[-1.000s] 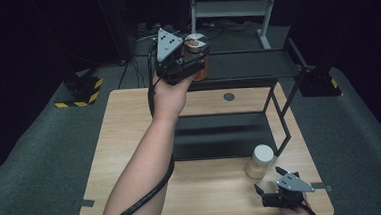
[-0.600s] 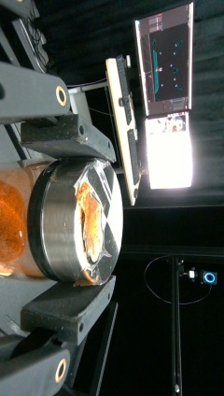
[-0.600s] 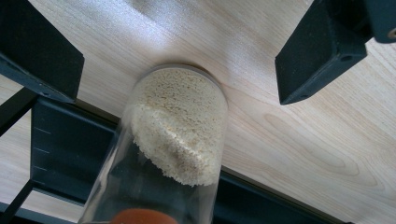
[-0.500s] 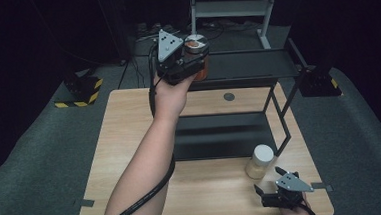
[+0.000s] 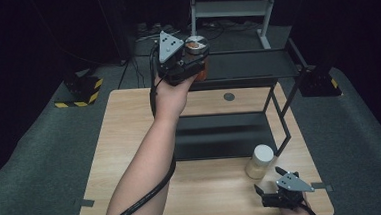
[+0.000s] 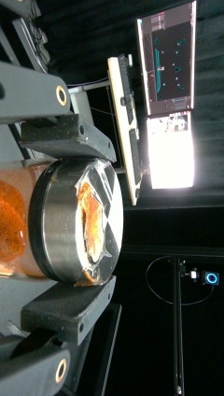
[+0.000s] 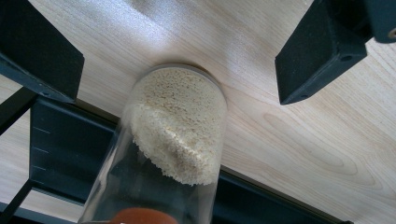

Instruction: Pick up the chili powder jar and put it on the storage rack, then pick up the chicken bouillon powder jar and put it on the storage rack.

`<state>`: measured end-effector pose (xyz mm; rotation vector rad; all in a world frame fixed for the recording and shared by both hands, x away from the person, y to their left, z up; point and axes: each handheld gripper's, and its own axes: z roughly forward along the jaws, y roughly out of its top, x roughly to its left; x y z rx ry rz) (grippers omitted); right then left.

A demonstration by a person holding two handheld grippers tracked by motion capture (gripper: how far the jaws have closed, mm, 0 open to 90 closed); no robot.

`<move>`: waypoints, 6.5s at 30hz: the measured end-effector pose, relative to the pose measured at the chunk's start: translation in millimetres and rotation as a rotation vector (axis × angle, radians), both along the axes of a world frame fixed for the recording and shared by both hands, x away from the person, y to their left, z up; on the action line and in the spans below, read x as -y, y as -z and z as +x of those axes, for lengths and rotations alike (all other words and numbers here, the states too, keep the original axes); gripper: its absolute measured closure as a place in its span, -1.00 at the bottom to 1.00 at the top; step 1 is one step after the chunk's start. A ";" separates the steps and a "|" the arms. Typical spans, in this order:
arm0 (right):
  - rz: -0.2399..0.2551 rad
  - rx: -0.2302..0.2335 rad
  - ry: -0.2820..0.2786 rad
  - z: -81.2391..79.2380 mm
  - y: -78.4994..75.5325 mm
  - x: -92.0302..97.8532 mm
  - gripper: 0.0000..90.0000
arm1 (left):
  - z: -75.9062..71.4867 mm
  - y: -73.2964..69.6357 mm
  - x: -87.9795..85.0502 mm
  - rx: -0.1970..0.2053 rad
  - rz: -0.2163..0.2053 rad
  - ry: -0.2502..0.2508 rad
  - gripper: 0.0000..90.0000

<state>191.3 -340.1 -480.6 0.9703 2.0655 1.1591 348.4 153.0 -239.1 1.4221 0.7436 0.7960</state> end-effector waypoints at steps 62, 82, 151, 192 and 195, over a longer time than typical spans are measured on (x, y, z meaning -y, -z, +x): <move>-0.023 0.004 -0.006 0.1 -0.8 -2.9 -0.99 | -84.2 16.5 -16.9 -0.007 0.052 -0.044 -0.99; -0.029 0.003 -0.004 0.0 -1.2 -4.1 -0.99 | -110.6 40.6 -30.2 -0.009 0.077 -0.035 -0.99; -0.057 0.005 0.014 -1.5 -2.2 -11.0 -0.99 | -161.3 233.6 -65.9 -0.442 0.301 -0.065 -0.99; 0.010 0.084 0.029 -14.2 -1.1 -0.4 -1.00 | -172.9 236.8 -50.2 -0.399 0.526 -0.048 -0.98; 0.024 0.097 0.029 -16.5 -2.5 0.1 -1.00 | -174.2 237.9 -51.2 -0.389 0.522 -0.045 -0.98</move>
